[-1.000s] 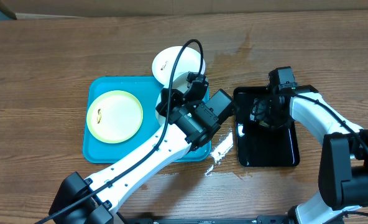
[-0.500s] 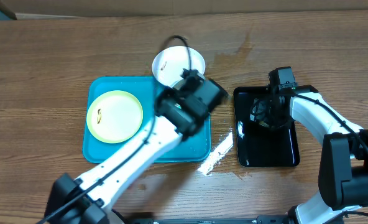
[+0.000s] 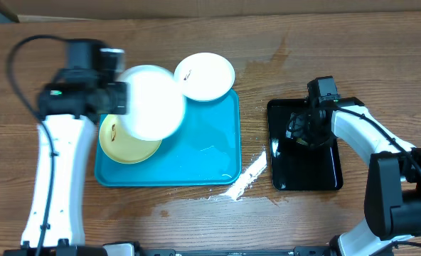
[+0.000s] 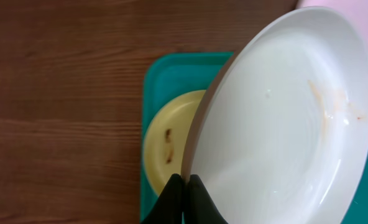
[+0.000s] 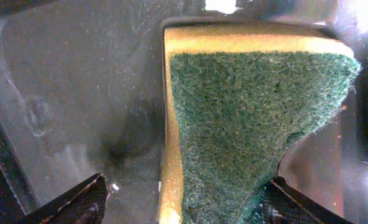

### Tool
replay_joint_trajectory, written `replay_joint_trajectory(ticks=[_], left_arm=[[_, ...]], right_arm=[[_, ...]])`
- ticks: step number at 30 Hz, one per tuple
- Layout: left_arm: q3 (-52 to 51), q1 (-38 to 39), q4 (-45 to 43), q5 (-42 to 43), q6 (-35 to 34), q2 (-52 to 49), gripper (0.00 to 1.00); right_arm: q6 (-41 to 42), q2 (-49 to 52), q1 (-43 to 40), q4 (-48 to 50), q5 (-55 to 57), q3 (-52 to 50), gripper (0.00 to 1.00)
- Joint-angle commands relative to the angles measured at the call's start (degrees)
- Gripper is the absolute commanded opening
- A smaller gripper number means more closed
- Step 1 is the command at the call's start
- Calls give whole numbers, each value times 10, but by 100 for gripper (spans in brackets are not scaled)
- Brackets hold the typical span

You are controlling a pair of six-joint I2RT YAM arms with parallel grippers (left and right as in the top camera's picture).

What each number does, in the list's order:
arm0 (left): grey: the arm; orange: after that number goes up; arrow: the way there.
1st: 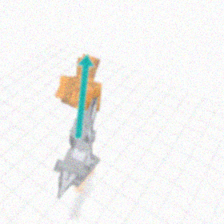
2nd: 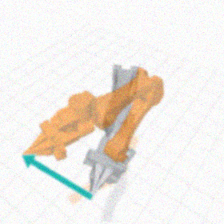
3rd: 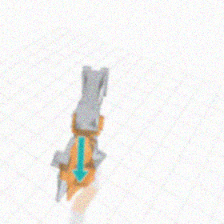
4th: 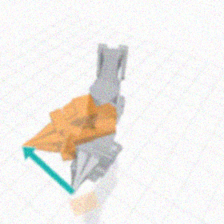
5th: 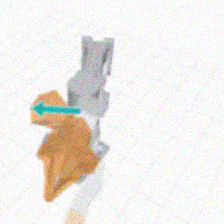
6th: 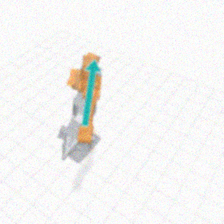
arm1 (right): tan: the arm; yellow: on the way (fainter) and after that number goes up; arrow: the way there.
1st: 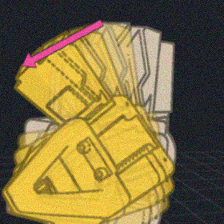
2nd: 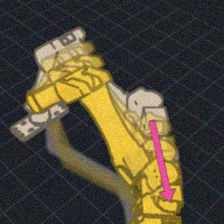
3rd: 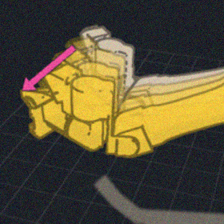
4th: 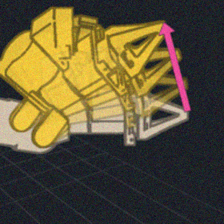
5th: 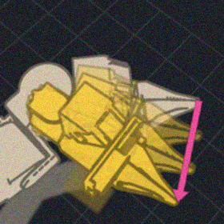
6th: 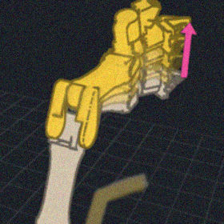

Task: Clean dirty plates on tray and stack at the side
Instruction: 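Carry the white plate left and set it on the table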

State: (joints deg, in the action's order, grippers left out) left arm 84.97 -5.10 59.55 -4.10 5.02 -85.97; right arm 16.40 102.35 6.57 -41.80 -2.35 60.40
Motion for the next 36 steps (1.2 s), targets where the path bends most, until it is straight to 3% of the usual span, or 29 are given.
replay_joint_trajectory(ticks=[1, 7, 16, 24, 36], left_arm=[[6, -68, -22, 28, 32, -30, 4], [6, -154, -71, 22, 38, -98, 4], [6, -213, -113, 9, 13, -185, 4], [6, -299, -143, 157, 1, -187, 4], [6, -339, -163, 65, 26, -216, 4]], right_arm=[[-2, 1, 1, 0, -3, -7, 79], [-2, 1, 1, 2, -3, -8, 79], [-2, 1, 1, 7, -3, -8, 79], [-2, 1, 1, 11, -3, -8, 79], [-2, 1, 1, 11, -3, -8, 79]])
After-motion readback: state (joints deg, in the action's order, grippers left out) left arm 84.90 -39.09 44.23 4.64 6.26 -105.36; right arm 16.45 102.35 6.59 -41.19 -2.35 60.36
